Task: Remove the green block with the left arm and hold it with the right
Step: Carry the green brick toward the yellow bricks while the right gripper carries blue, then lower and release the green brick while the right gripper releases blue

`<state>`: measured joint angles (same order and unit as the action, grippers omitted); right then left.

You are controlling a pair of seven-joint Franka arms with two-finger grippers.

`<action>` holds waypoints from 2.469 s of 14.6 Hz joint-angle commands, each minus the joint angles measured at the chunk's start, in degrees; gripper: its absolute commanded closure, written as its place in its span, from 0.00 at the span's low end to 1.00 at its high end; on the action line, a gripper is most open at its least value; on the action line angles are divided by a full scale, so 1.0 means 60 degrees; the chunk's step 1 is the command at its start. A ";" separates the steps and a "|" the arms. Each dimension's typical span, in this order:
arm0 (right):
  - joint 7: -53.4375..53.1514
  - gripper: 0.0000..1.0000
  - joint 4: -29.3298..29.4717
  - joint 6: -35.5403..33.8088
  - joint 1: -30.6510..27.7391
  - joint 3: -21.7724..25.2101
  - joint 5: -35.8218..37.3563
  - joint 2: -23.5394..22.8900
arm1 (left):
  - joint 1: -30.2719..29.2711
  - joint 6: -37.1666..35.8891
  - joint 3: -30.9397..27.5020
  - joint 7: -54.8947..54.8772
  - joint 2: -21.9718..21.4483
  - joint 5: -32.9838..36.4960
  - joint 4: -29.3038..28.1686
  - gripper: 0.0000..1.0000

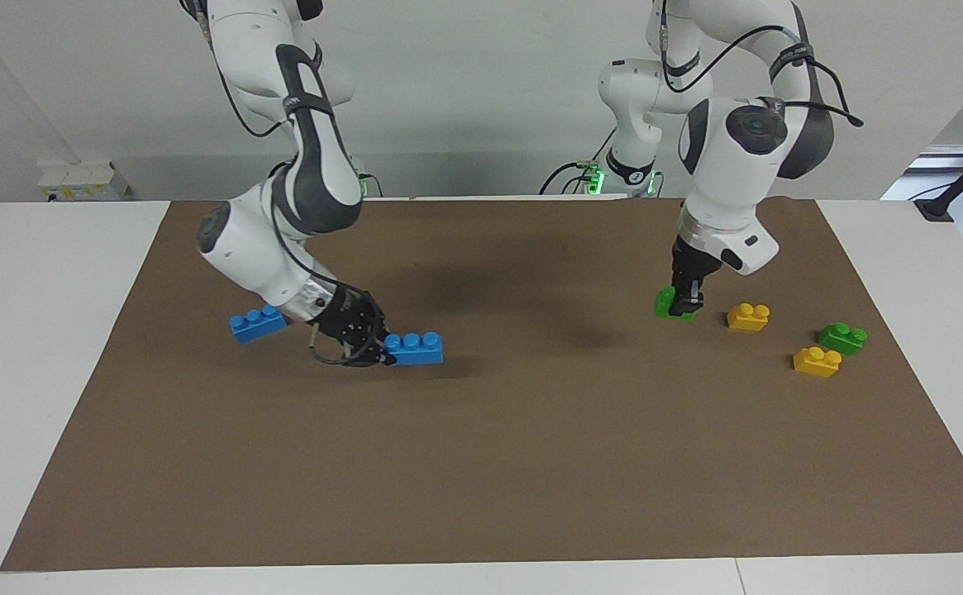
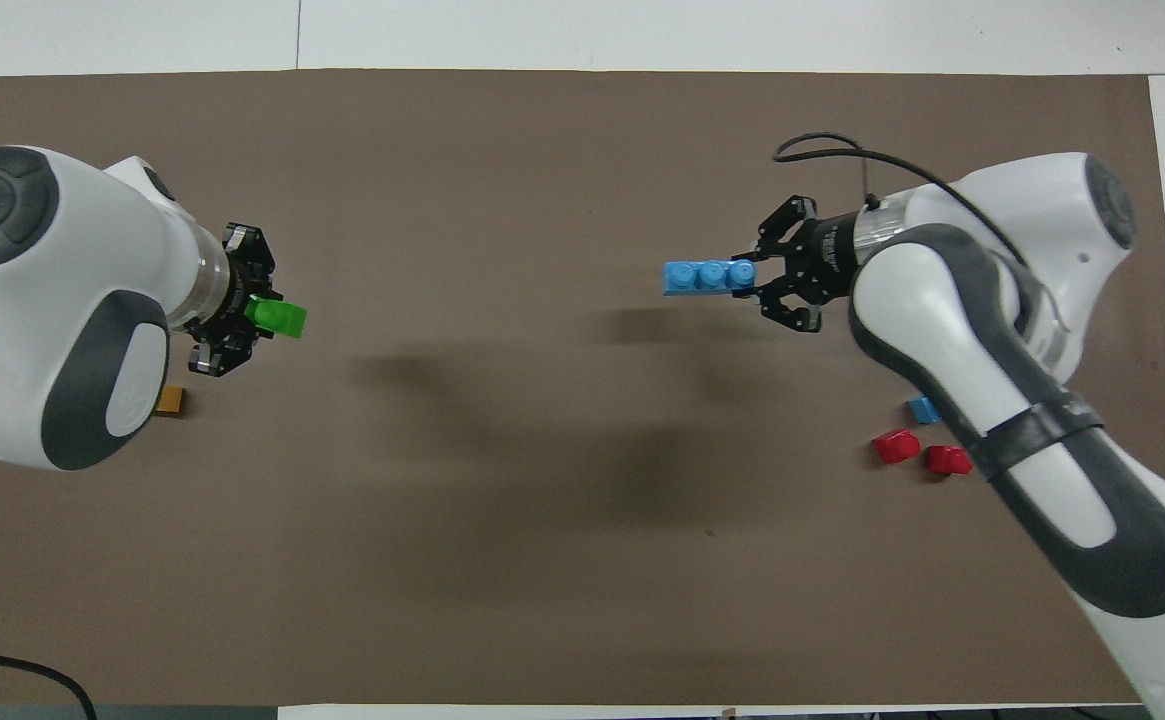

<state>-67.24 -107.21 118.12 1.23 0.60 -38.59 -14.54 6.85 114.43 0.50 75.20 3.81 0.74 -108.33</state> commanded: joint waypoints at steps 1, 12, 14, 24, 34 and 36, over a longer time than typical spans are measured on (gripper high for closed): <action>0.1039 1.00 -0.0763 -0.0175 -0.0964 -0.0158 0.0191 0.0329 | -0.0657 0.0802 0.0093 -0.1425 0.0126 -0.0182 -0.0298 1.00; 0.3121 1.00 -0.1701 0.0775 -0.2095 -0.0158 0.0308 -0.0315 | -0.1669 0.3164 0.0063 -0.2981 0.2762 -0.0094 0.0301 1.00; 0.3107 1.00 -0.1805 0.0923 -0.2095 -0.0158 0.0308 -0.0344 | -0.1816 0.3179 0.0063 -0.3304 0.2938 -0.0079 0.0374 1.00; 0.3019 0.05 -0.1834 0.0953 -0.2080 -0.0158 0.0323 -0.0257 | -0.2036 0.3707 0.0078 -0.4256 0.3437 -0.0094 0.0521 0.00; 0.2418 0.00 0.0097 -0.1826 -0.1919 -0.0158 0.2531 0.0767 | -0.1420 0.2334 0.0151 -0.5353 0.2604 0.0651 0.0885 0.00; 0.2738 0.00 0.0537 -0.2559 -0.1904 -0.0275 0.3162 0.1133 | -0.1494 0.1193 0.0166 -0.6506 0.2398 0.0610 0.1499 0.00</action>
<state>-52.03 -106.22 106.42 -10.10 -0.19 -23.33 -9.79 -1.91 128.59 1.85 42.16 20.60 3.58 -102.26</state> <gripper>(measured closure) 0.000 0.000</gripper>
